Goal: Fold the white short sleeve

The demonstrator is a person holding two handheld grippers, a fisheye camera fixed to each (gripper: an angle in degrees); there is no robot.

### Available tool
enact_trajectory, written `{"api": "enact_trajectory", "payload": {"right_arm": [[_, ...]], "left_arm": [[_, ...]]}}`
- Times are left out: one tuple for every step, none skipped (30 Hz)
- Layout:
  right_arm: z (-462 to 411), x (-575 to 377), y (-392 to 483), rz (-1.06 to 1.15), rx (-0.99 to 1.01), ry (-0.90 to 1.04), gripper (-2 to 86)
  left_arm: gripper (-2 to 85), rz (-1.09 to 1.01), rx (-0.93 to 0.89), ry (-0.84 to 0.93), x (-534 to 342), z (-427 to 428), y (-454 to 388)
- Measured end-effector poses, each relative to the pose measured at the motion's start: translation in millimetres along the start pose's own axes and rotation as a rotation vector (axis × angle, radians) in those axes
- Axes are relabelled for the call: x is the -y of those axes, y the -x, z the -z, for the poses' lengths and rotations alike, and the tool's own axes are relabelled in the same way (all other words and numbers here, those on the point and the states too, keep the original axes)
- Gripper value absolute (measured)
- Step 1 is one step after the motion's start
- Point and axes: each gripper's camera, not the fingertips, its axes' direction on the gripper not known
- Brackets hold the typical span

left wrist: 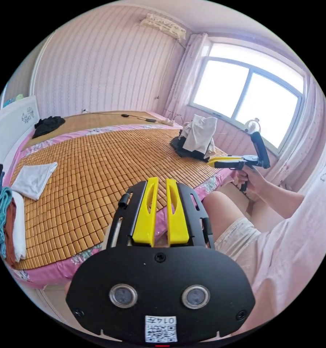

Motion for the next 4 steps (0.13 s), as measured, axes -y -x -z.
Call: {"api": "enact_trajectory", "payload": {"right_arm": [[0.8, -5.7, -8.0, -0.021, -0.021, -0.003, 11.0], [1.1, -16.2, -23.7, -0.055, -0.056, -0.001, 11.0], [-0.1, -25.2, -39.2, -0.084, -0.083, 0.004, 10.9], [-1.0, -28.8, -46.9, -0.098, -0.095, 0.006, 10.9]], "left_arm": [[5.0, -0.014, -0.008, 0.010, 2.8, -5.7, -4.1], [5.2, -0.040, -0.025, 0.035, 9.6, -18.7, -12.0], [5.4, -0.054, -0.045, 0.064, 18.1, -32.9, -18.3], [5.5, -0.060, -0.059, 0.079, 22.9, -40.4, -21.1]]}}
